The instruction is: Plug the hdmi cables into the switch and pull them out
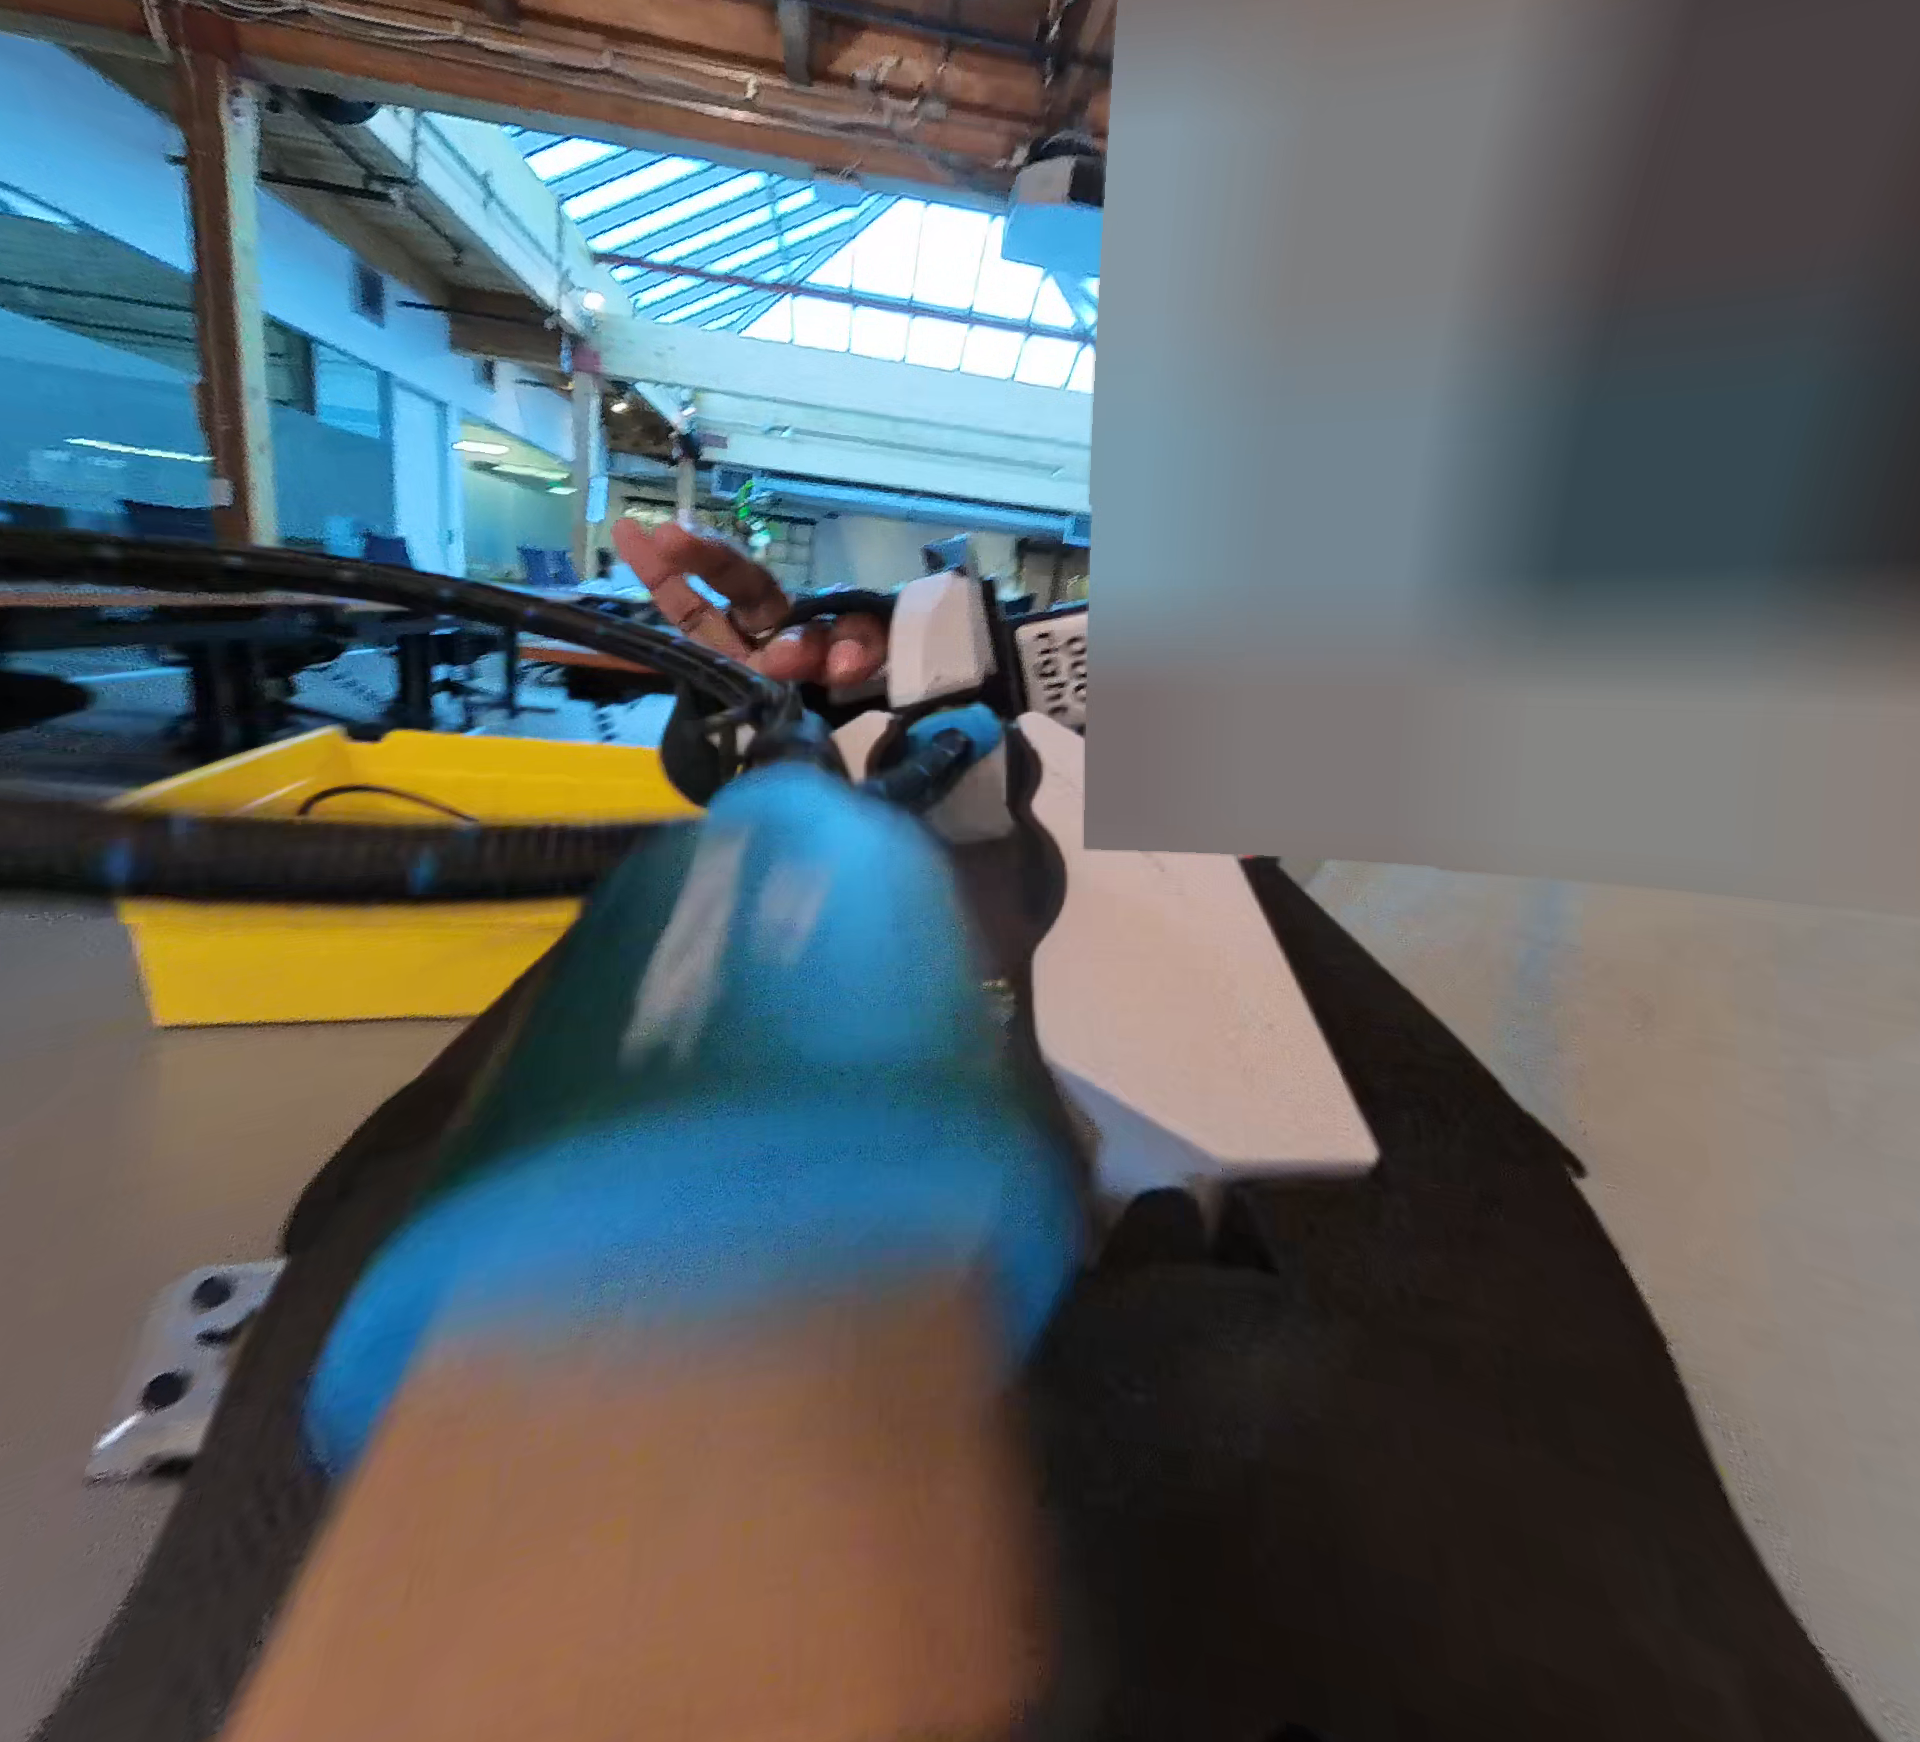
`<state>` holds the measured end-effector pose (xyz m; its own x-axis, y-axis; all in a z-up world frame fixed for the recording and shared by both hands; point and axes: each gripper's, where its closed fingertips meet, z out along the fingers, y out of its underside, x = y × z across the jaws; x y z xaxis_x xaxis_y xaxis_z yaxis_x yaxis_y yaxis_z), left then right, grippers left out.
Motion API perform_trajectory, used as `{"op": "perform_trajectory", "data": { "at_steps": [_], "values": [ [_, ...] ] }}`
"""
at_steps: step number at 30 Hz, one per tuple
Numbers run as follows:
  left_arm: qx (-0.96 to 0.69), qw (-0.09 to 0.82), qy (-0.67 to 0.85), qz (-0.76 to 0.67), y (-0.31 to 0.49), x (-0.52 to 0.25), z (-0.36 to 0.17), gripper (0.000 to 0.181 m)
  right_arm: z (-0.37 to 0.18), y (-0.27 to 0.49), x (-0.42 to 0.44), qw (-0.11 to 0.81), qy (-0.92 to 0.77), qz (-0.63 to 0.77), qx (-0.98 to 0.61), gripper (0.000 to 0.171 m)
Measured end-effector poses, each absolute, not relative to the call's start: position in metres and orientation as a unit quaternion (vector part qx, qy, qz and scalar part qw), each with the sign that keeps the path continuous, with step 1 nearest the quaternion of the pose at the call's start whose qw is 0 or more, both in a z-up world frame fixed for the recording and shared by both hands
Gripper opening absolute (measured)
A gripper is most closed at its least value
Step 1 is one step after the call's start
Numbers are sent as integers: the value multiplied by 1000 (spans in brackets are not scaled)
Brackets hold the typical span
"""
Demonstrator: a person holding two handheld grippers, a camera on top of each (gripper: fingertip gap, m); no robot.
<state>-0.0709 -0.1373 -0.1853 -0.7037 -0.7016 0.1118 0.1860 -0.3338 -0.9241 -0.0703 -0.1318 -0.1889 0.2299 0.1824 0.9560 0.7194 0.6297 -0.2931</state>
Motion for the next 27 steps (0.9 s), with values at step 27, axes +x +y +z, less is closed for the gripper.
{"op": "perform_trajectory", "data": {
  "at_steps": [27],
  "values": [
    [-301, 341, 554, -697, -135, -61, -199, 21, -198, -123, -66, 656, -591, -211, -418, 12]
  ]
}}
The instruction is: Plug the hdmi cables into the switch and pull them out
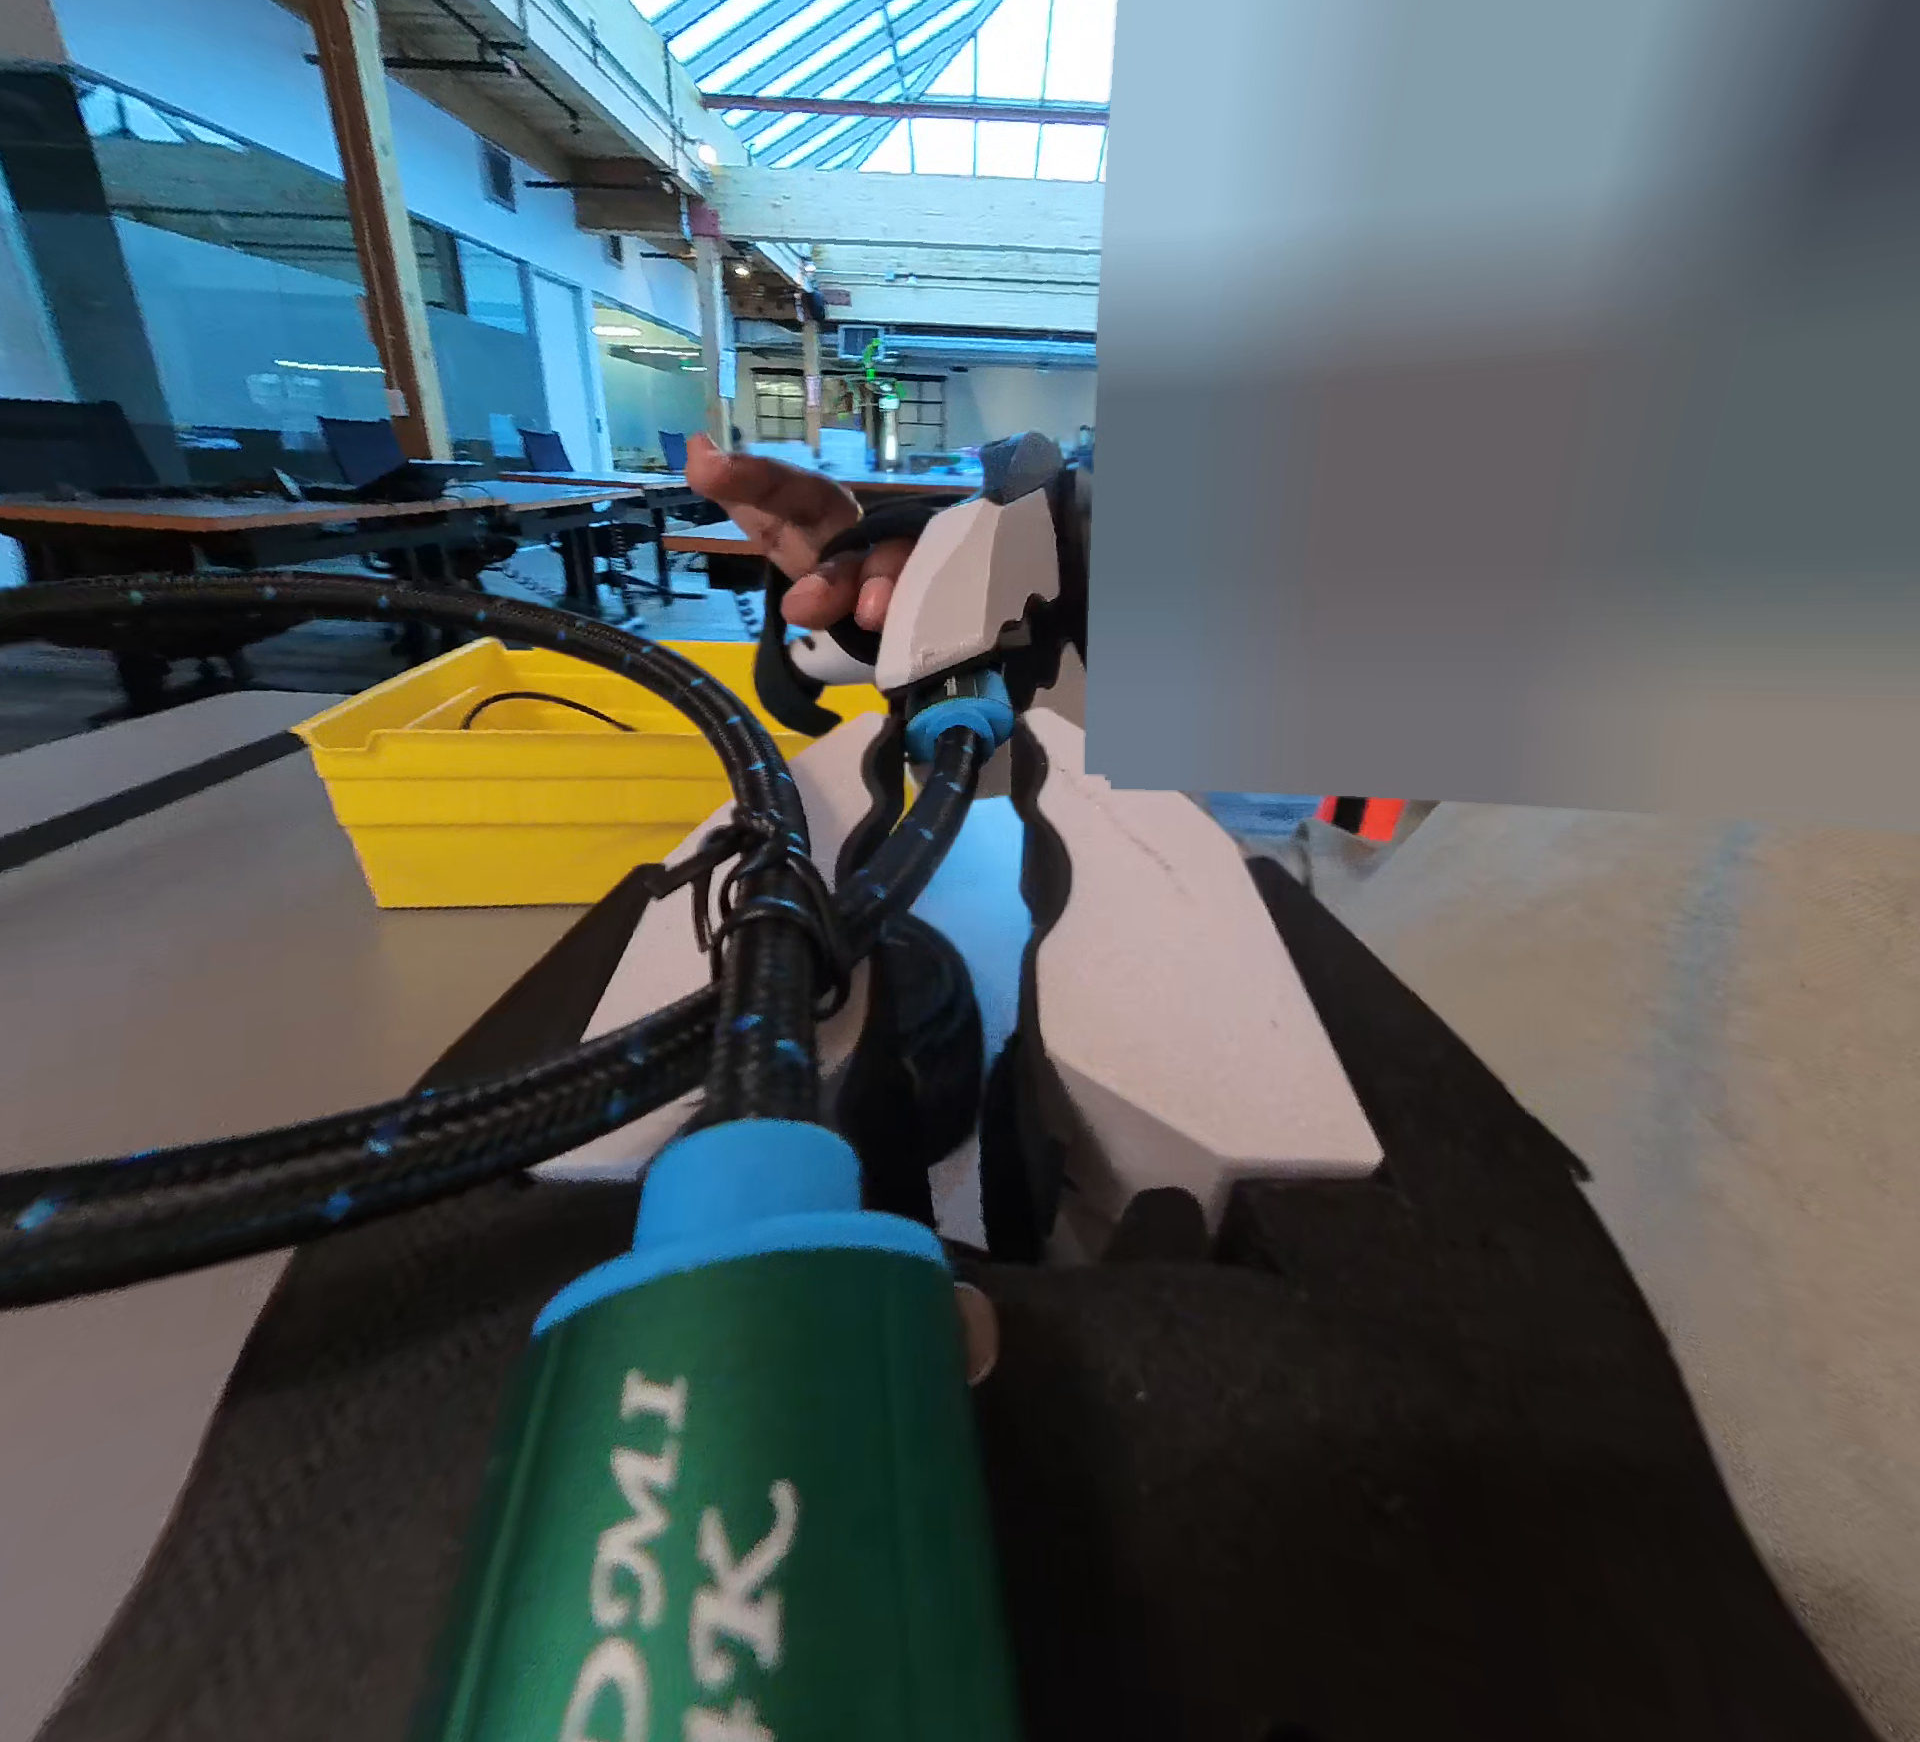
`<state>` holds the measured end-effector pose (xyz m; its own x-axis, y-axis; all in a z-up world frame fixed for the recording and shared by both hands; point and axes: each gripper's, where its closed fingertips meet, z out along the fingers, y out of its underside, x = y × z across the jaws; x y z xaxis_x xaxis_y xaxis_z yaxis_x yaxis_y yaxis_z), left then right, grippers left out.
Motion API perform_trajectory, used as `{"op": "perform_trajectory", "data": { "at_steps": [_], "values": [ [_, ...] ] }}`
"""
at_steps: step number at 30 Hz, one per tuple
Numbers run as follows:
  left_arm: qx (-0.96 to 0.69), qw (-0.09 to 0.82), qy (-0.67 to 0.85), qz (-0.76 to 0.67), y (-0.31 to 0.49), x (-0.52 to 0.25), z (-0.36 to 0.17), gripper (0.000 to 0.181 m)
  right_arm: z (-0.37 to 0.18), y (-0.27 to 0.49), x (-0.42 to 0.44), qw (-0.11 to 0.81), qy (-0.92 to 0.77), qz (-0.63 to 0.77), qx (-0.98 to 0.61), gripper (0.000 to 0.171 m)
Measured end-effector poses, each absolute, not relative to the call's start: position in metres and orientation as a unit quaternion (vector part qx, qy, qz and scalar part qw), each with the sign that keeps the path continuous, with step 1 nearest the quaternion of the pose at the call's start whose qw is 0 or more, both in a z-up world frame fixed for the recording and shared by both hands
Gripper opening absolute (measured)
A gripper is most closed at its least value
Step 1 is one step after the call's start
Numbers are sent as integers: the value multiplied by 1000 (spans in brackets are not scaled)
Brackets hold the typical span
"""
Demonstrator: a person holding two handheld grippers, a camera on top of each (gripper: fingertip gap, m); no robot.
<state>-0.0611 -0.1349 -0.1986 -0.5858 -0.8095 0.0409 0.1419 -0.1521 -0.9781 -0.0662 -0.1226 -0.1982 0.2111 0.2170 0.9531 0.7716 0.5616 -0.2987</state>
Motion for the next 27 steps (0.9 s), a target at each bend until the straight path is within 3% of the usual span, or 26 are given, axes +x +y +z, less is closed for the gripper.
{"op": "perform_trajectory", "data": {
  "at_steps": [1, 4, 8, 16, 17, 20, 23, 24, 27],
  "values": [
    [-302, 358, 555, -687, -130, -62, -197, 21, -197, -120, -63, 663, -578, -201, -431, 13],
    [-319, 428, 563, -631, -99, -69, -196, 21, -205, -113, -37, 665, -526, -150, -508, 38],
    [-358, 494, 585, -535, -61, -76, -209, 20, -257, -109, -14, 581, -465, 4, -668, 86],
    [-357, 524, 587, -503, -49, -74, -216, 20, -338, -79, 47, 369, -469, -115, -794, 61],
    [-355, 524, 591, -500, -50, -73, -219, 53, -346, -75, 50, 346, -476, -113, -801, 62],
    [-355, 522, 600, -491, -50, -70, -225, 58, -370, -67, 49, 282, -483, -76, -826, 64],
    [-357, 526, 613, -469, -47, -68, -233, 59, -377, -58, 43, 277, -503, -58, -817, 42],
    [-357, 529, 618, -459, -46, -67, -236, 20, -377, -58, 43, 282, -510, -55, -811, 42],
    [-344, 532, 635, -441, -45, -66, -244, 21, -368, -62, 38, 337, -522, -40, -783, 41]
  ]
}}
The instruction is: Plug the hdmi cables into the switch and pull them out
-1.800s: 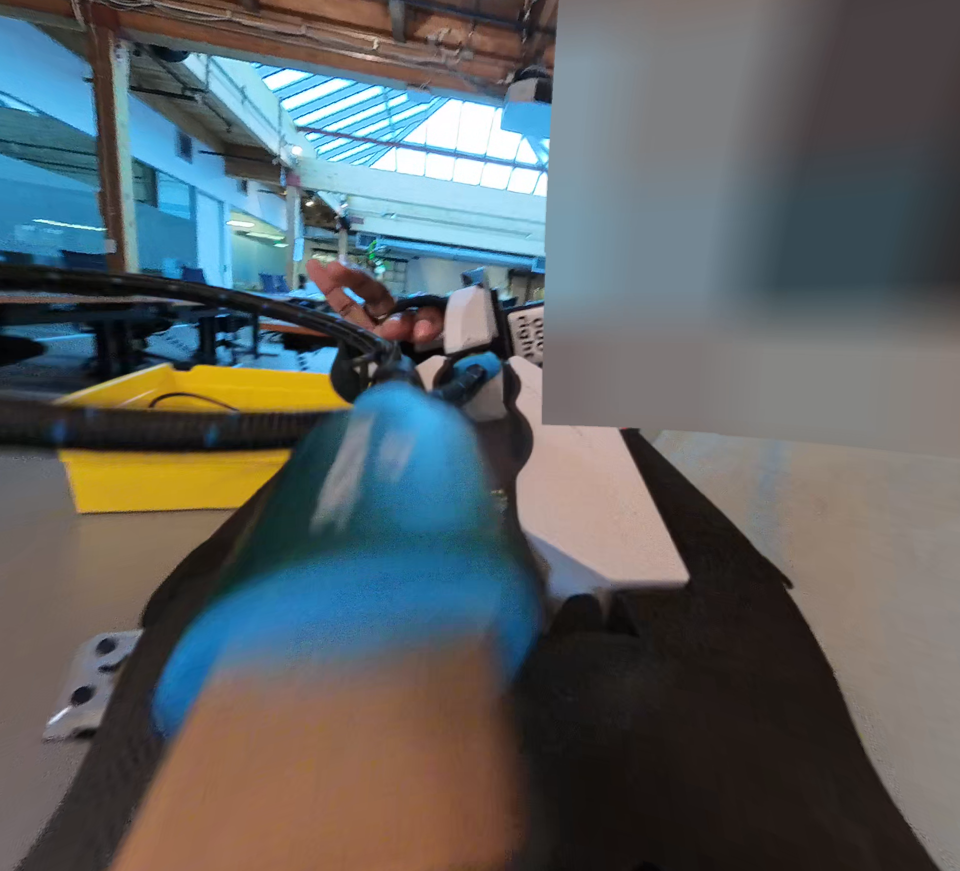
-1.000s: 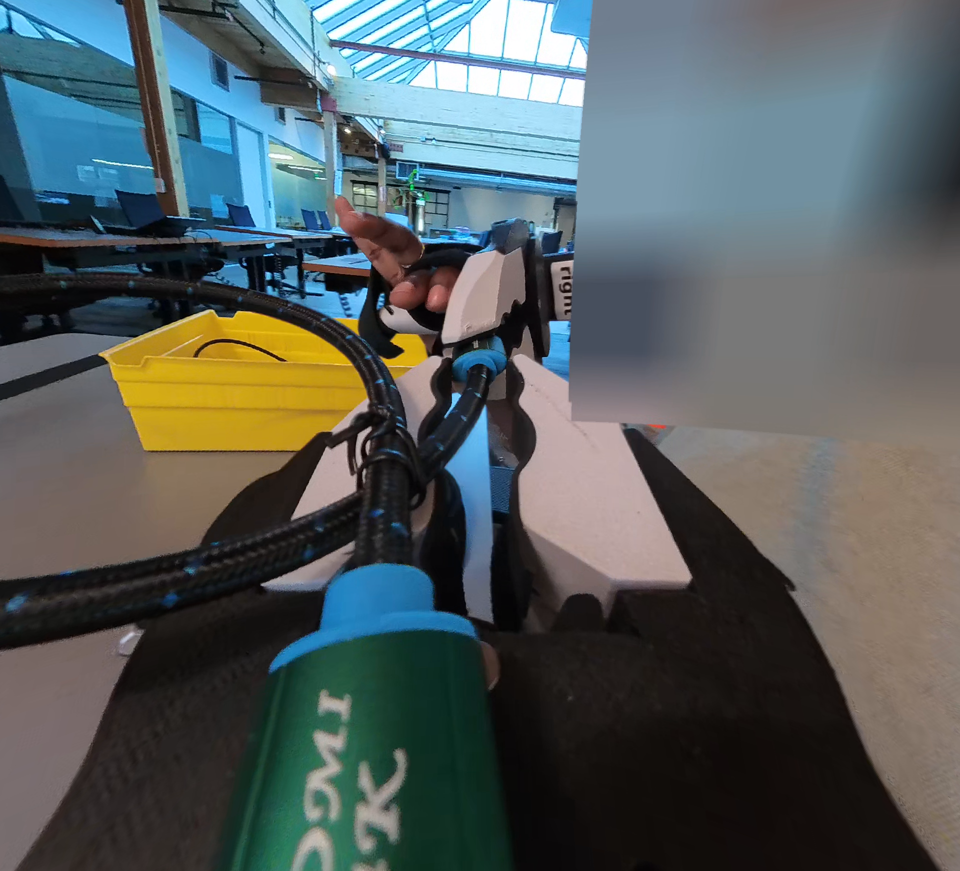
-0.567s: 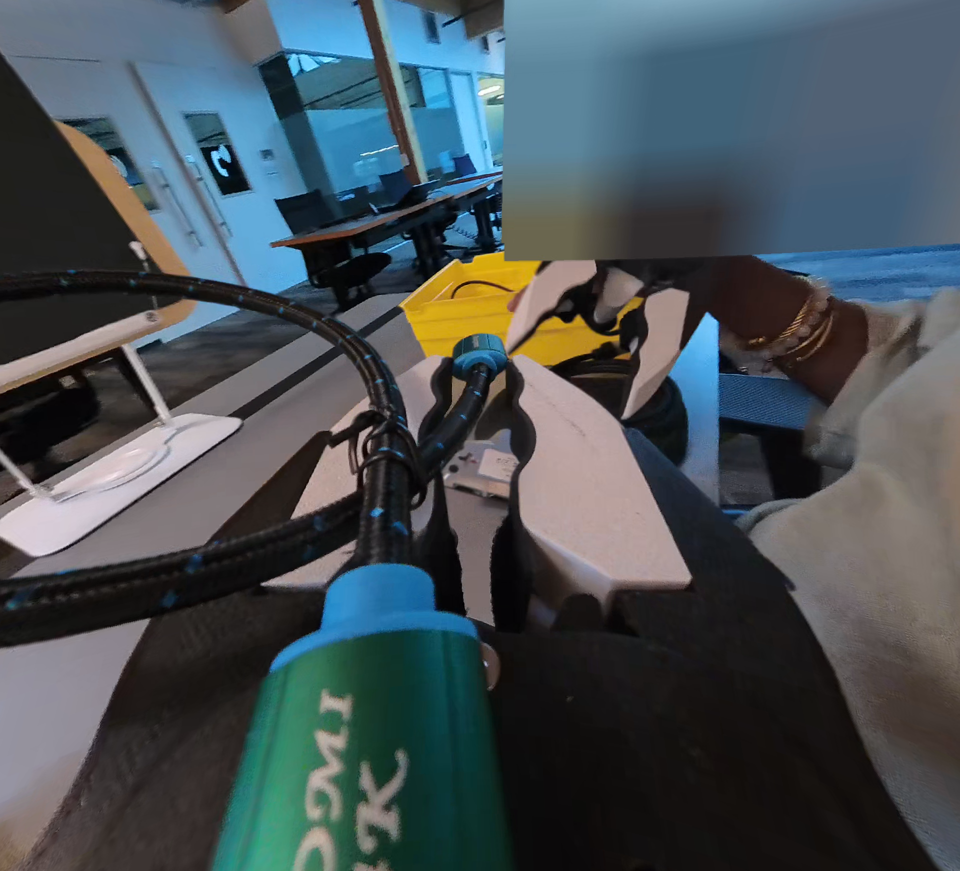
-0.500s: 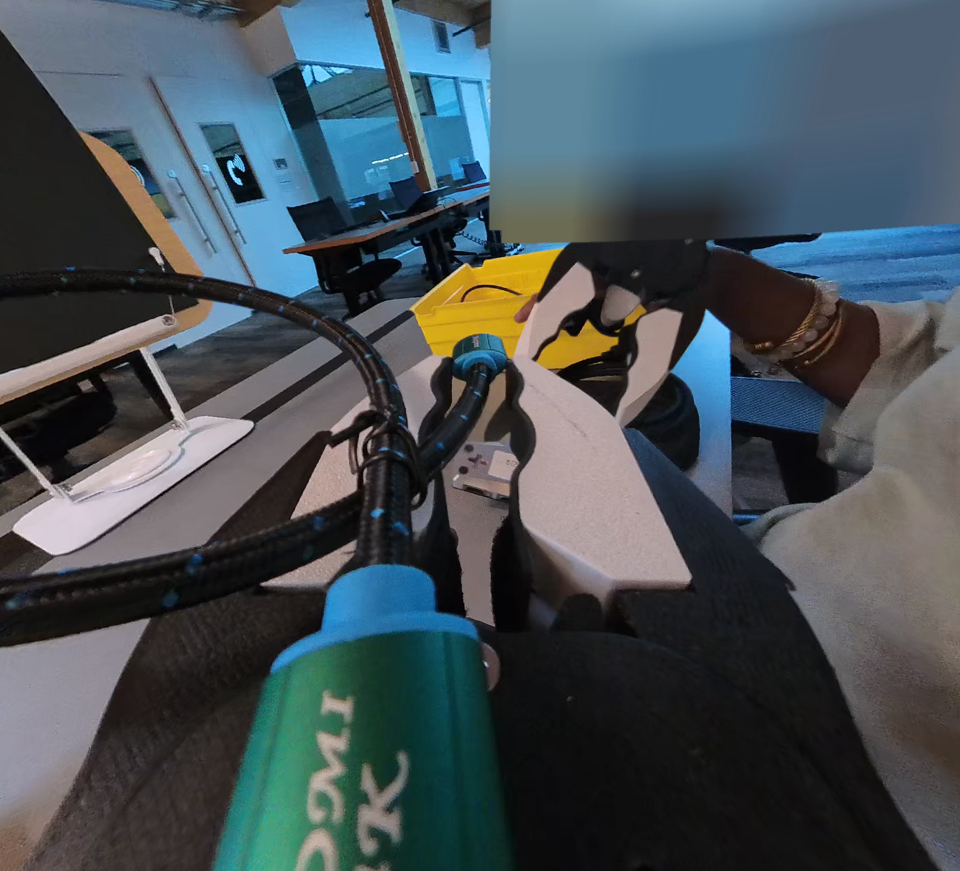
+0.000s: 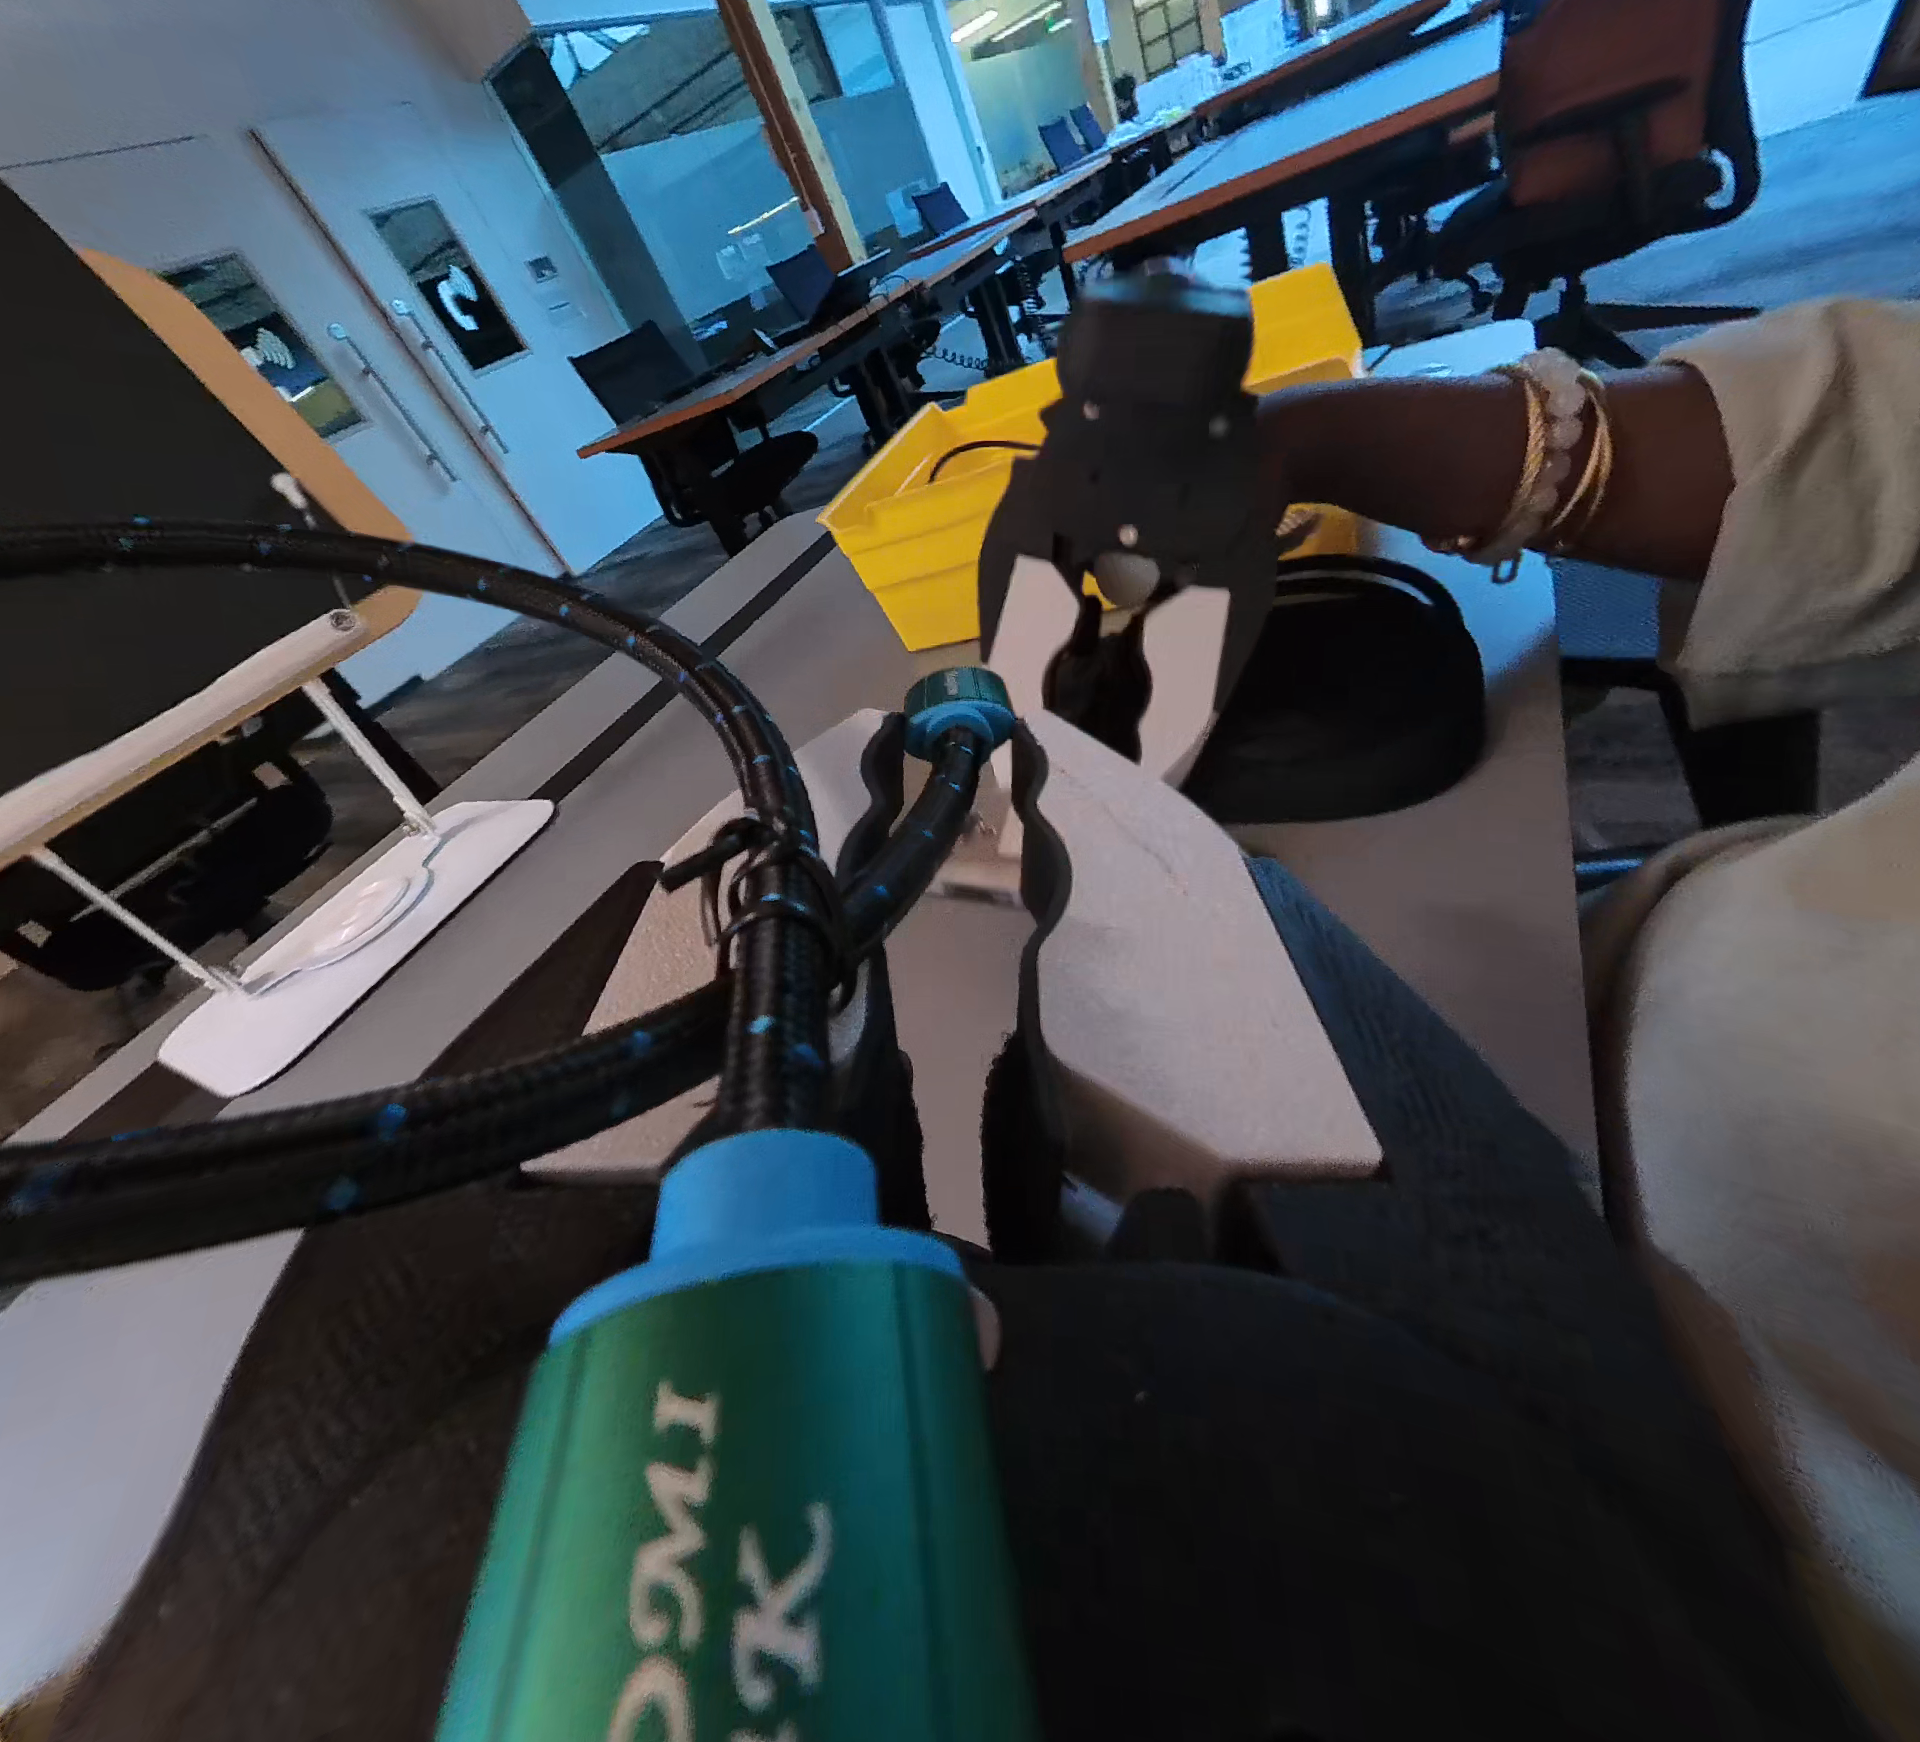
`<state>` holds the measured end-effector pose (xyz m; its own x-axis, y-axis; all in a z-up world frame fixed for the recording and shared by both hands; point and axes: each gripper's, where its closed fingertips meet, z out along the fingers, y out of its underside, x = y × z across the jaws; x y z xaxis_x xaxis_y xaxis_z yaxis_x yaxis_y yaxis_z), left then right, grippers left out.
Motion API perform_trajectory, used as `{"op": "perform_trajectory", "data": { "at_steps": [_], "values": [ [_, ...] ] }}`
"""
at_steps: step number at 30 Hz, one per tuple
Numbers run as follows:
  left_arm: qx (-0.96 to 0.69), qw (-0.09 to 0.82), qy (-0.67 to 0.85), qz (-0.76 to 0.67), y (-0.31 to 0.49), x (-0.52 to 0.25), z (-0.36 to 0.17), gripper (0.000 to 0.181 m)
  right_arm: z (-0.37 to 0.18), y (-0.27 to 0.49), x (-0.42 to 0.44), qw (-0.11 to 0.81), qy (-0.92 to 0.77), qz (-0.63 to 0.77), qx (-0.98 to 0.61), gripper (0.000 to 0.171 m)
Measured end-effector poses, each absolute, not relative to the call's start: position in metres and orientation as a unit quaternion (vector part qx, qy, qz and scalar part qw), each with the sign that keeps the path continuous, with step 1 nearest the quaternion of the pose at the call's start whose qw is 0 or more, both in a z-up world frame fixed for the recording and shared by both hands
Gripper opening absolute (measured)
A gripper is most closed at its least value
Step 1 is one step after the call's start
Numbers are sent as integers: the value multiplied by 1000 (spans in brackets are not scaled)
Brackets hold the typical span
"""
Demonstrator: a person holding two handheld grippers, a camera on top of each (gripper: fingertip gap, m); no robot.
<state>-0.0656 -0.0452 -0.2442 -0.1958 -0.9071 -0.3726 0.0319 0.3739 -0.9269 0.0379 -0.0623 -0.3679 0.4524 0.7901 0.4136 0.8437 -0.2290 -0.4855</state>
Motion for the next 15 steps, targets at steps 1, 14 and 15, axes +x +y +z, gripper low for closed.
{"op": "perform_trajectory", "data": {
  "at_steps": [1, 14, 15],
  "values": [
    [-338, 528, 639, -445, -47, -66, -246, 21, -360, -63, 35, 368, -506, -20, -780, 40],
    [-292, 451, 685, -491, -89, -51, -274, 21, -311, -85, 21, 511, -437, 173, -720, 40],
    [-297, 449, 688, -486, -89, -49, -276, 21, -311, -85, 20, 511, -438, 171, -719, 40]
  ]
}}
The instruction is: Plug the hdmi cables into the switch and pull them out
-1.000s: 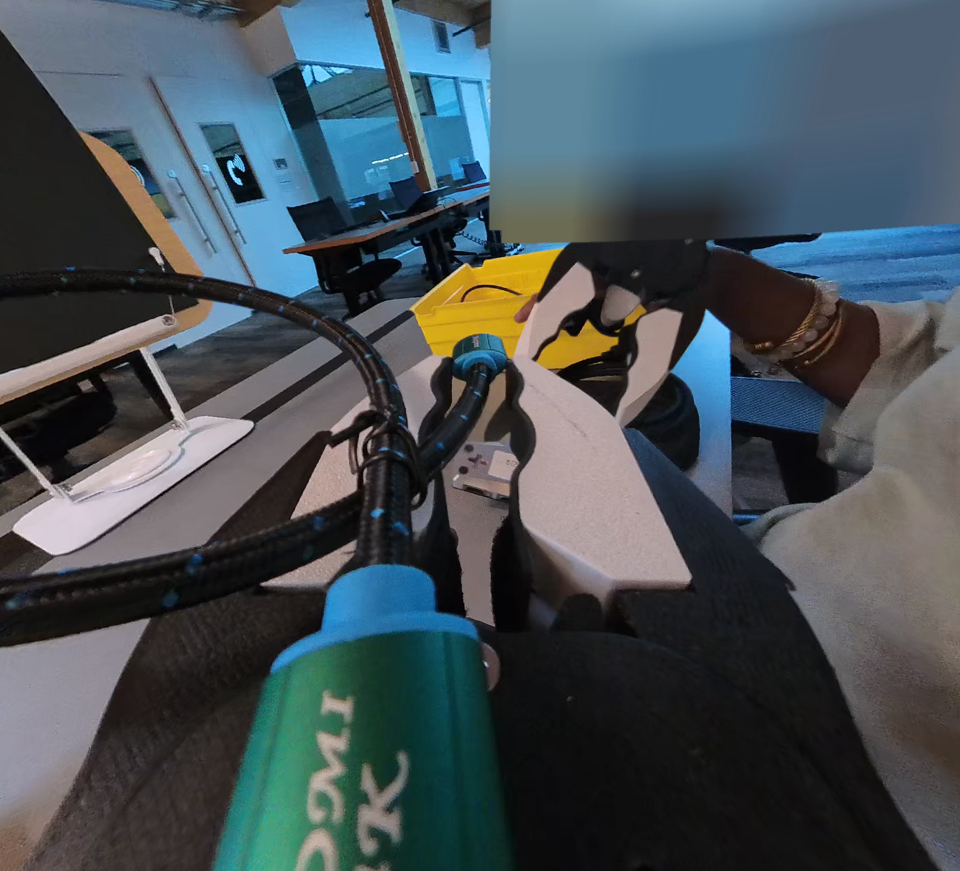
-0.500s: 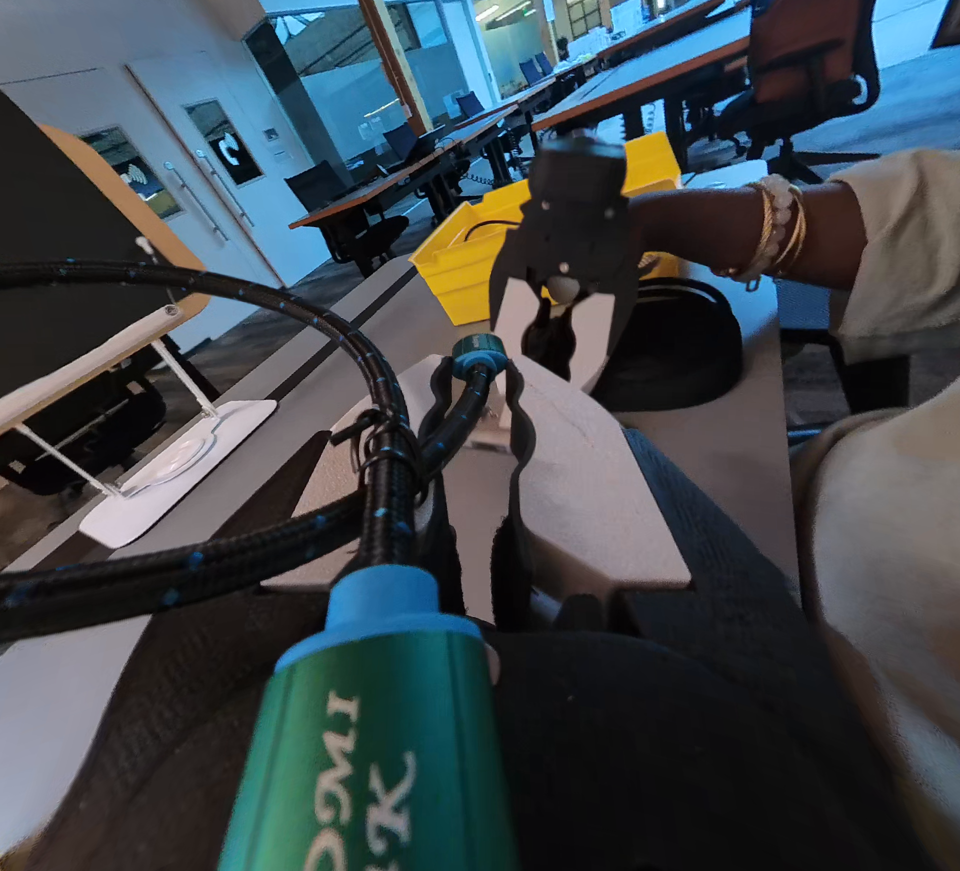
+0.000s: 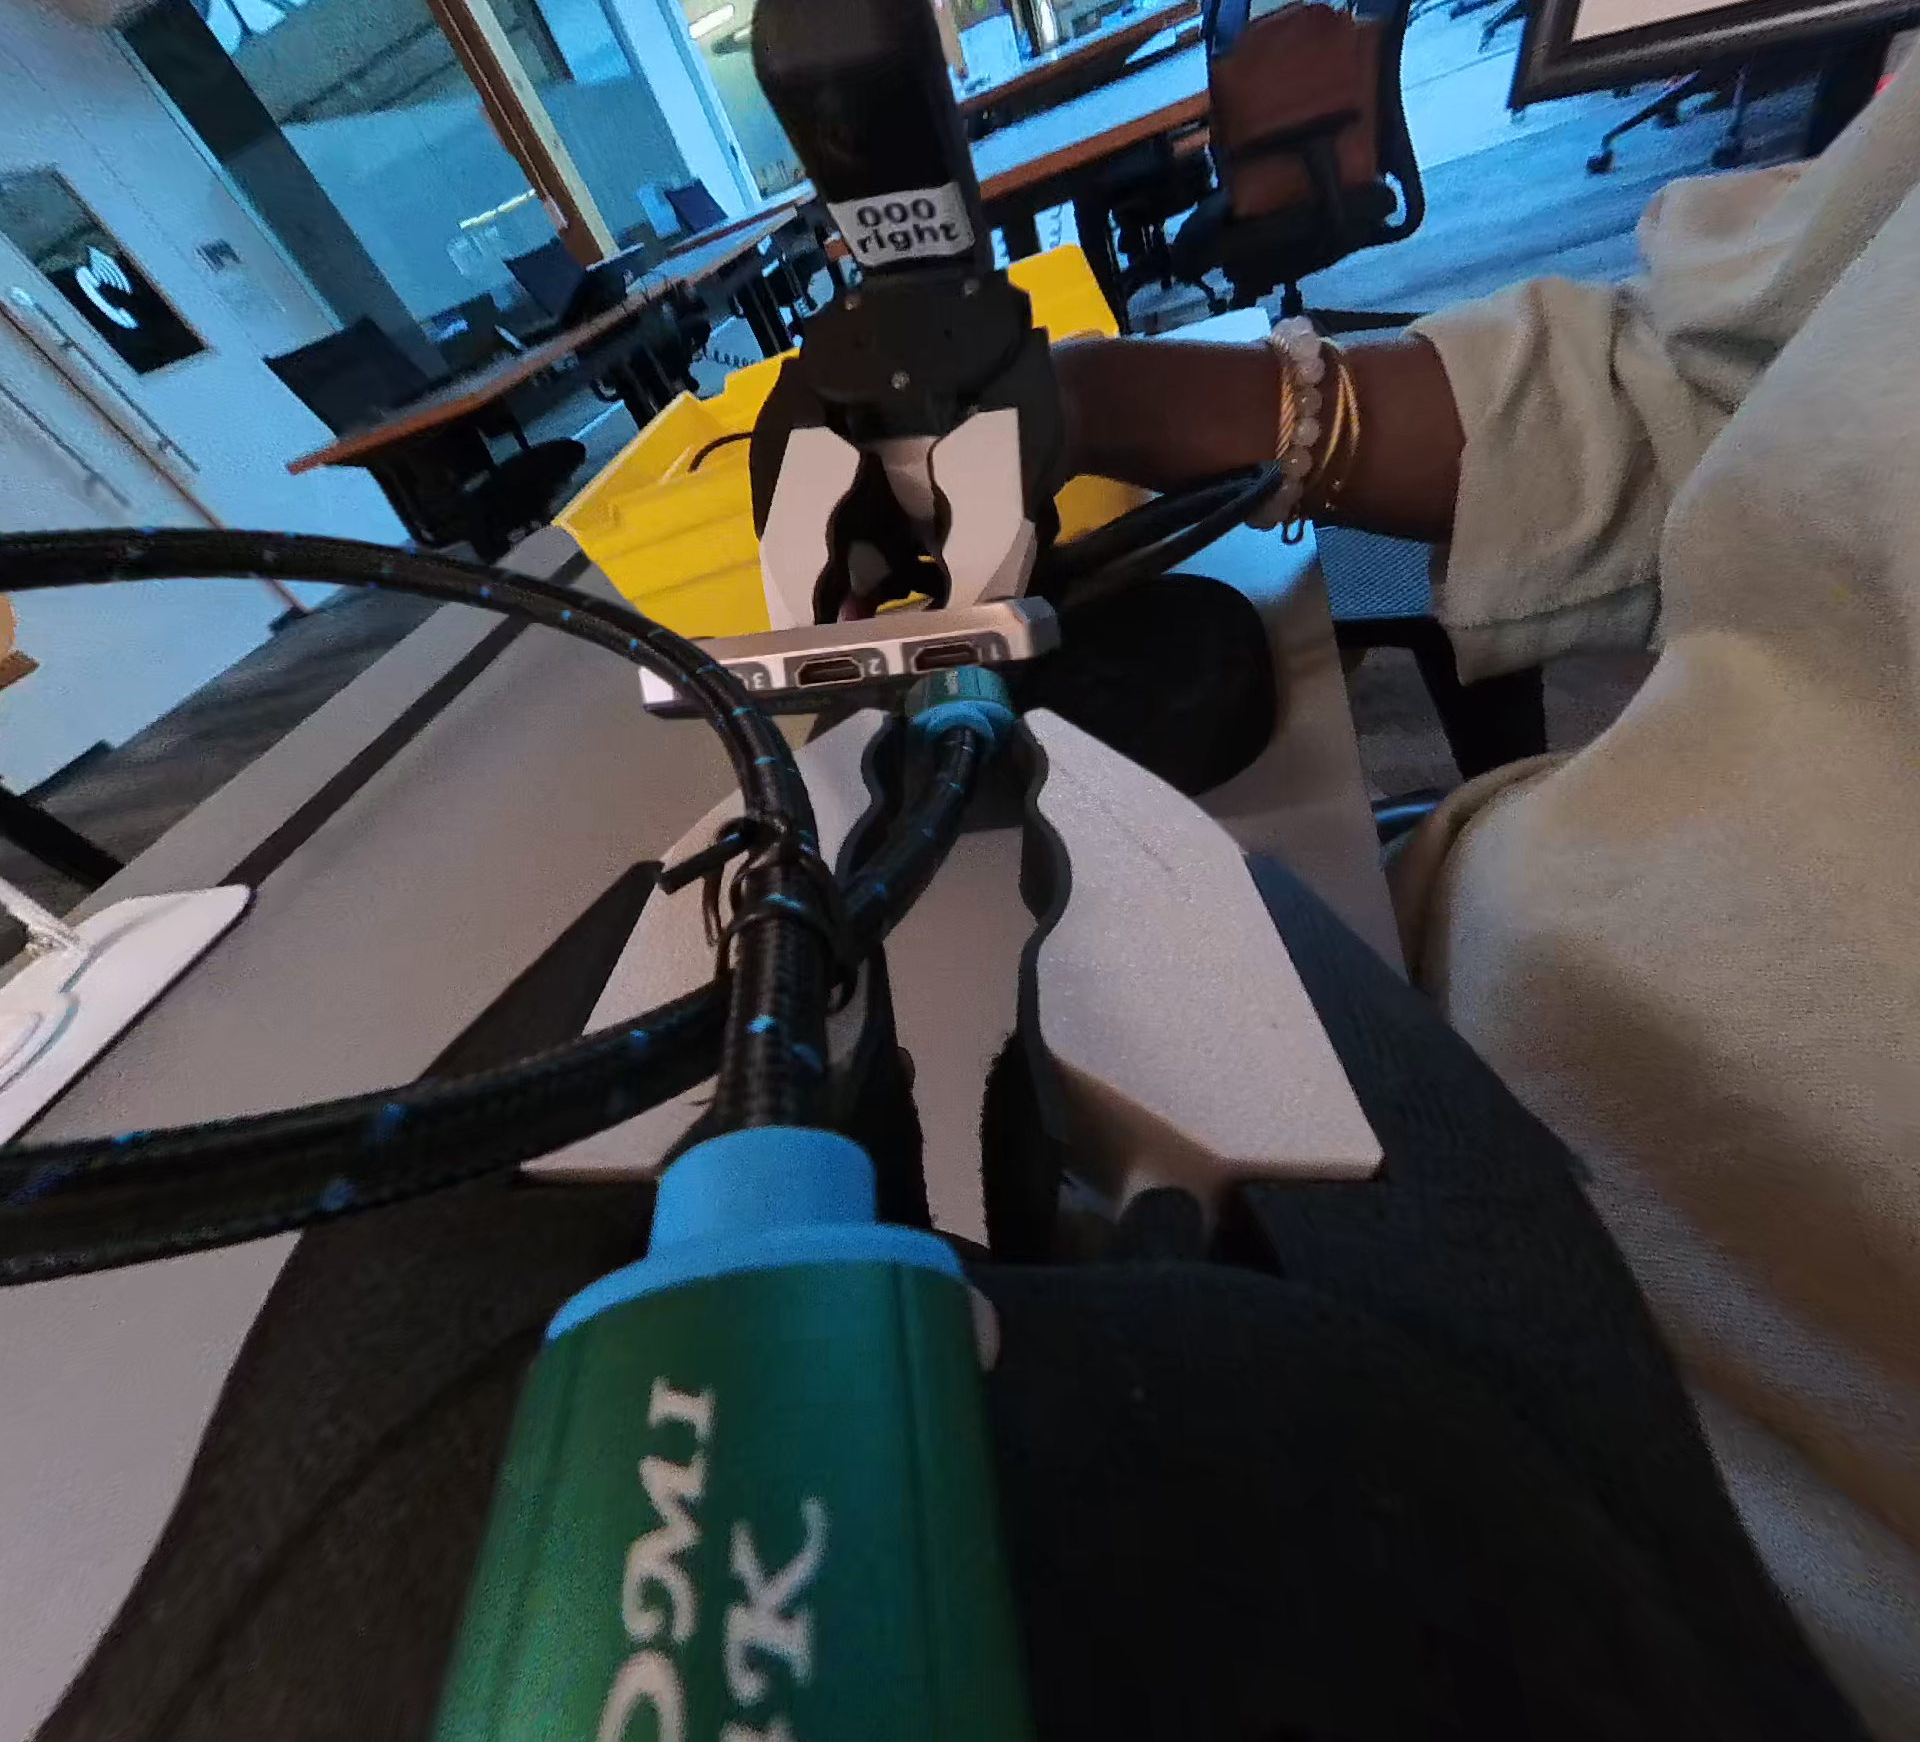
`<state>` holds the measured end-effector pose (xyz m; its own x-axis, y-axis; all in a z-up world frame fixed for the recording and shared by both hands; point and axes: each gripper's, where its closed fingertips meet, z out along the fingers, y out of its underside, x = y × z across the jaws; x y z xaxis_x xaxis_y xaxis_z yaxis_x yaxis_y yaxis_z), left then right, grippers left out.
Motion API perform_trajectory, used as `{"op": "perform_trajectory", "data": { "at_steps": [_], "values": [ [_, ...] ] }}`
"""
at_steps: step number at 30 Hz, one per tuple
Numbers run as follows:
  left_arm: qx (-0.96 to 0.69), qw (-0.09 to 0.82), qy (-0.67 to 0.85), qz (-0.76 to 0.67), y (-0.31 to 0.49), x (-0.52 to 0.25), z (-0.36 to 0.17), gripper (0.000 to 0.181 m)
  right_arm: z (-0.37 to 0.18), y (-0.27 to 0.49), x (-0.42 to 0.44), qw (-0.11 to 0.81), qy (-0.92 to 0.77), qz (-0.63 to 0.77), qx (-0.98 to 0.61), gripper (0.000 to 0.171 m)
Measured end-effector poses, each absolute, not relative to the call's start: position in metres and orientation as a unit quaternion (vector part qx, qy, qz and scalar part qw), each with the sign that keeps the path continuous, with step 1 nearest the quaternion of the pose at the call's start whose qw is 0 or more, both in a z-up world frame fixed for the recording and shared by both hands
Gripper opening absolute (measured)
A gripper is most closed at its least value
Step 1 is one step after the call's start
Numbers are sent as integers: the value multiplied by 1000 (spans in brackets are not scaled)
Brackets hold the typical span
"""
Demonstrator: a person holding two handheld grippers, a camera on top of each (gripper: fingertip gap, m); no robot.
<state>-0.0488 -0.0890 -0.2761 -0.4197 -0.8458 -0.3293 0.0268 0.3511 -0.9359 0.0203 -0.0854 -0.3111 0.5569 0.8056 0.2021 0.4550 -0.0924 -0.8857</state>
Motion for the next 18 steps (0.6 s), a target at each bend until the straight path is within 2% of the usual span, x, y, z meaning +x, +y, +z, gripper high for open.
{"op": "perform_trajectory", "data": {
  "at_steps": [9, 18],
  "values": [
    [-352, 490, 652, -459, -55, -45, -272, 21, -319, -91, 11, 493, -472, 156, -714, 40],
    [-315, 510, 670, -438, -60, -42, -278, 21, -320, -98, 3, 487, -488, 171, -703, 40]
  ]
}}
